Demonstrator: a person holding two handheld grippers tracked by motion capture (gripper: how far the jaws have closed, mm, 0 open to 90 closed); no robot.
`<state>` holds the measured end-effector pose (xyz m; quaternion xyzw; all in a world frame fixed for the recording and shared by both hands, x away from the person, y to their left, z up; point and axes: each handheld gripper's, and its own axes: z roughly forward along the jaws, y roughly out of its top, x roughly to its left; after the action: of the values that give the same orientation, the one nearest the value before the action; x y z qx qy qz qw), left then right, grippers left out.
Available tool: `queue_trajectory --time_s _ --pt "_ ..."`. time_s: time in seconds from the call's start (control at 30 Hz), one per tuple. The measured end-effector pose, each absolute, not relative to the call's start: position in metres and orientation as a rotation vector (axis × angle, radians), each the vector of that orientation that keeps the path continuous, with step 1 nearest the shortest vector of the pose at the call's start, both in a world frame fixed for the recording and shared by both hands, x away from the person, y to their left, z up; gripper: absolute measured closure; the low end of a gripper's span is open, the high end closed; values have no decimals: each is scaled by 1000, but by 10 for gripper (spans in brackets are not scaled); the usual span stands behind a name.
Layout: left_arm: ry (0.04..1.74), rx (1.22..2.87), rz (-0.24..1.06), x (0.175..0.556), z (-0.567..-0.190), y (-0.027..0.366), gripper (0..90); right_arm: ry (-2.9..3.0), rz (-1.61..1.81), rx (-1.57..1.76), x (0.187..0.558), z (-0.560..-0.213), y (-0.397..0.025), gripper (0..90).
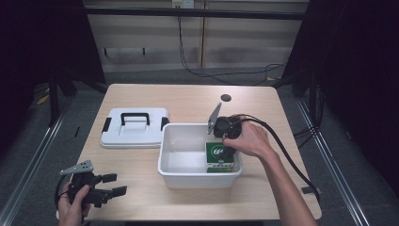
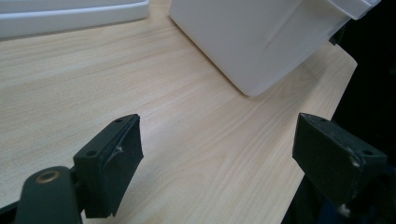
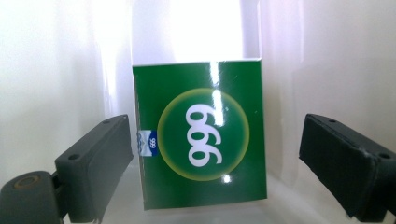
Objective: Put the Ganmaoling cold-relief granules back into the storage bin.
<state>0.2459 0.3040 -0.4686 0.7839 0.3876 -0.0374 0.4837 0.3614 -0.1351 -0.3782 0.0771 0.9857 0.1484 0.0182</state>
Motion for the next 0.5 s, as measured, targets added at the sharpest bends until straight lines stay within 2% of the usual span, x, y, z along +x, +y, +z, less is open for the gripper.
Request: queue_trajectory --time_s 0.27,0.5 --pt "943 1910 -93 246 -469 304 160 2998 576 273 356 -371 -146 100" --pt "949 1903 -90 246 -469 304 160 2888 847 338 351 -365 -165 117"
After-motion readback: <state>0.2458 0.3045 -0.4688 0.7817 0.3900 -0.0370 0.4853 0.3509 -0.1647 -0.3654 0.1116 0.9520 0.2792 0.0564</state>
